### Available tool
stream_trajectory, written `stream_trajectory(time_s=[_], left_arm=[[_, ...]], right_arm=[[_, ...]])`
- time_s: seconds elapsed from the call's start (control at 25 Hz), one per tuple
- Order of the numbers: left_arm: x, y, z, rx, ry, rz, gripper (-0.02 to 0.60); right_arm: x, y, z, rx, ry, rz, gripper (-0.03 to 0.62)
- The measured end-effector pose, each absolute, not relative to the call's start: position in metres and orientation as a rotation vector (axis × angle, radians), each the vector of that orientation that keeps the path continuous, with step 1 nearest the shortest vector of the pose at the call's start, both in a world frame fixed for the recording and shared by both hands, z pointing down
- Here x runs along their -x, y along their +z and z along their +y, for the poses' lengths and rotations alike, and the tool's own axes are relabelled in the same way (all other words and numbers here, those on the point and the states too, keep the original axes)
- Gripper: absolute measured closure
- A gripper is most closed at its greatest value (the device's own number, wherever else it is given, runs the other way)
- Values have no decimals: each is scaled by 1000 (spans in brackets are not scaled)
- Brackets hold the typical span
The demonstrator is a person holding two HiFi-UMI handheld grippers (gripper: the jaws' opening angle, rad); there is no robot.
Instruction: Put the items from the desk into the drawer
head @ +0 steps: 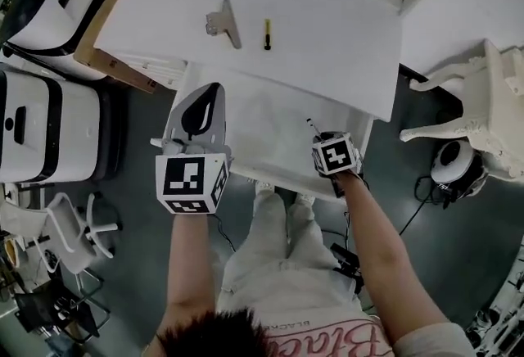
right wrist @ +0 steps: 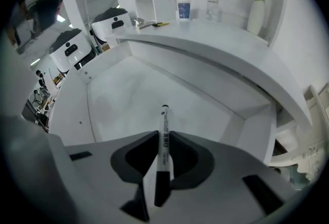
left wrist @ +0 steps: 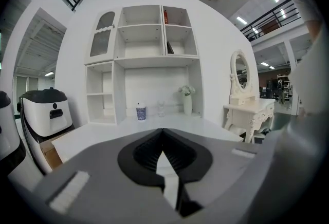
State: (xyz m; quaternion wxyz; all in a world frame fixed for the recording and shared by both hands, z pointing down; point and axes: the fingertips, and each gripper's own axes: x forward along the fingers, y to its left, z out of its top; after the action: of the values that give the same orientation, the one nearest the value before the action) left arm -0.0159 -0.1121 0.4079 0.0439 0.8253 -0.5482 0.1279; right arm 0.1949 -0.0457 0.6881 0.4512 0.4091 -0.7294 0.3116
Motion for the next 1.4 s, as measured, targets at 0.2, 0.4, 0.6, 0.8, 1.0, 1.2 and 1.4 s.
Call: stream_trajectory(time_s=[0.2,0.4,0.6,0.8,1.0,1.2,1.4], left_arm=[[21,414,-109,-2499,397,-1679,574],[24,417,-107,-2497,412,-1678,574],[27,420,-106,-2489,428,-1684,574],[29,420,-107,-2483,426,-1684,574],[24,412,-112,-2488,402,-1688,574],[13,401,-116,-2518,375,-1670,574],[0,388,-119,-2555,339,-1662,574]], right_arm=[[-198,706,-42,-984,794,-1743,520],[-196,717,-40,-961,794,-1702,520],[-202,728,-31,-975,804,-1651,520],[-199,720,-35,-973,818,-1706,472],[-196,702,-34,-990,898,-1752,354],[-196,677,-42,-985,863,-1802,330],[-199,648,-52,-989,799,-1835,330]])
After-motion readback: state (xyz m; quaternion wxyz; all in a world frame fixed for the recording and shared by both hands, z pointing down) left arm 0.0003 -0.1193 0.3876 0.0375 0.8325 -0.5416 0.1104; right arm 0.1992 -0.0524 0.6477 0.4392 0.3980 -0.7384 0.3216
